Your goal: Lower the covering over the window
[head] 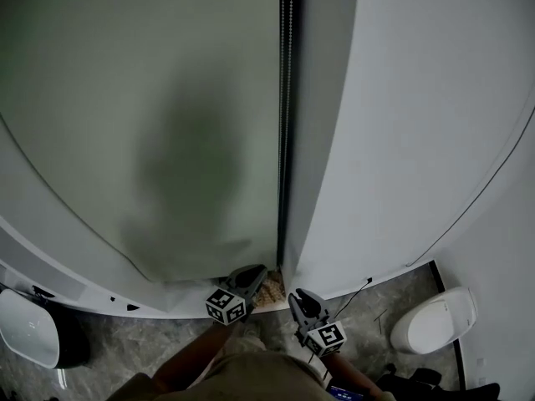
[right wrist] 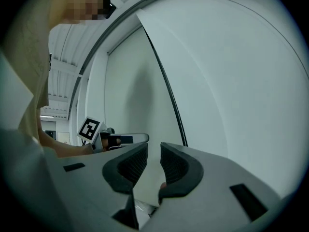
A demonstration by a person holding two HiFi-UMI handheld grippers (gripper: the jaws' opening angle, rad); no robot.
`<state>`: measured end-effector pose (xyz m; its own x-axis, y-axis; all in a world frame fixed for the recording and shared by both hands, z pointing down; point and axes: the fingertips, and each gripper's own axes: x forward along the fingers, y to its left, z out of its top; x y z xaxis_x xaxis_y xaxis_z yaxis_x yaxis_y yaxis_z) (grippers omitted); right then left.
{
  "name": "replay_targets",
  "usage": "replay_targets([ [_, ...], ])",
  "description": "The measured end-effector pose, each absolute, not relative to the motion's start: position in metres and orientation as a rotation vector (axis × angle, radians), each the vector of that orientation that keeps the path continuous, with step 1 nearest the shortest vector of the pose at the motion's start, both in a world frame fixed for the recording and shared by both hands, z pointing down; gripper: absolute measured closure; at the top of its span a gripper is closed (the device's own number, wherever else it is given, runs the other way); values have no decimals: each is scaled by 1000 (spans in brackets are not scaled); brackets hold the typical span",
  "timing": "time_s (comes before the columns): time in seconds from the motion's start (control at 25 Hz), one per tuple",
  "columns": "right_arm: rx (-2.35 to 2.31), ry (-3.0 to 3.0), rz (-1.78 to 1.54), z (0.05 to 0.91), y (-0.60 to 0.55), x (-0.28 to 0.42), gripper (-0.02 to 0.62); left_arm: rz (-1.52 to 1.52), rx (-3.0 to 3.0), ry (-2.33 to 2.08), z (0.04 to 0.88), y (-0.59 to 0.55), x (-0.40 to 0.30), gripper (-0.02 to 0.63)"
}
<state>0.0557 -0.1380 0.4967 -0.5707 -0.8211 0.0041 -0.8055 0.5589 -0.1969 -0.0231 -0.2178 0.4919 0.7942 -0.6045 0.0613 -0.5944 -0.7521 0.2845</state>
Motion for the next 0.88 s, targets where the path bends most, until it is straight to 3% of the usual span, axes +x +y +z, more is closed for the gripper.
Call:
replay_targets([
  [0.88, -1572, 2601, -203, 497, -206, -3, 523, -149, 2900, -583, 419, -321, 13, 566],
])
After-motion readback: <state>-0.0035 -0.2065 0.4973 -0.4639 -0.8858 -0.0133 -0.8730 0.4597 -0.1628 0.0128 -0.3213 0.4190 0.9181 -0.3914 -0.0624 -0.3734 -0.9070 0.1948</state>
